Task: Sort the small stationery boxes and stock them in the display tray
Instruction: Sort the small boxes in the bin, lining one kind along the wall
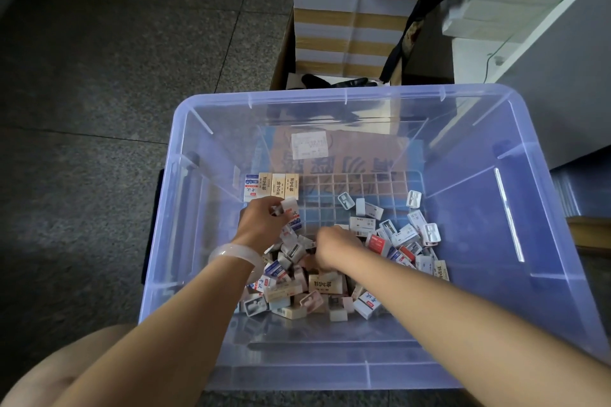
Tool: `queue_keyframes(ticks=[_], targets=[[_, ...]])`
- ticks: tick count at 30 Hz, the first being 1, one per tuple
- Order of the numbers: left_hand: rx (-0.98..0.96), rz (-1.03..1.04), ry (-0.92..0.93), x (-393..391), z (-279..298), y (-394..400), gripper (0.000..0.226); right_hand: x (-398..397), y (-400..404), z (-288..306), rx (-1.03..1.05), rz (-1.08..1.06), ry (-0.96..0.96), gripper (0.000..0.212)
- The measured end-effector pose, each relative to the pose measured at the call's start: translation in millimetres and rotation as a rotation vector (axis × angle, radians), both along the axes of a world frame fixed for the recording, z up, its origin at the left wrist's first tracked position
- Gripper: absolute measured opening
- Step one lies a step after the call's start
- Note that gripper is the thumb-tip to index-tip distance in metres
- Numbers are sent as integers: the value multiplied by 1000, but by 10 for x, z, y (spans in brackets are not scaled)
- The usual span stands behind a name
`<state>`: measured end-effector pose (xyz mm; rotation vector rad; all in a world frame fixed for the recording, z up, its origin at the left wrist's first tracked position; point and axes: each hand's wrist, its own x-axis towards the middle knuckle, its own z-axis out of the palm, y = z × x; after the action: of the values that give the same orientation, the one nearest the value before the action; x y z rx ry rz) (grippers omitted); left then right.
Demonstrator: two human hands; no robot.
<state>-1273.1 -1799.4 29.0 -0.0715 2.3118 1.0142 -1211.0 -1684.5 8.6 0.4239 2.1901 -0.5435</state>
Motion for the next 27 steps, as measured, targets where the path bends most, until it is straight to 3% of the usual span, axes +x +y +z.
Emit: queue_keyframes(ticks=[5,8,10,14,19,24,27], targets=[[9,28,20,-11,7,-9,26,-13,41,32,-38,-47,64,22],[38,90,16,-28,21,-19,29,-27,257,125,-98,-109,122,5],[45,130,12,-37,17,-15,27,-41,441,236,-175,-235,141,17],[41,227,-5,-56,-9,-8,25,-162,680,261,-202,-588,277,14],[26,301,-32,-108,-70,-20,26,-443,381,-21,-367,-883,303,19],[36,322,-53,-132,-124,4,32,-589,105,-296,-302,-886,347,30],[36,312,-44,-131,-131,8,32,-569,99,-317,-271,-860,337,21]])
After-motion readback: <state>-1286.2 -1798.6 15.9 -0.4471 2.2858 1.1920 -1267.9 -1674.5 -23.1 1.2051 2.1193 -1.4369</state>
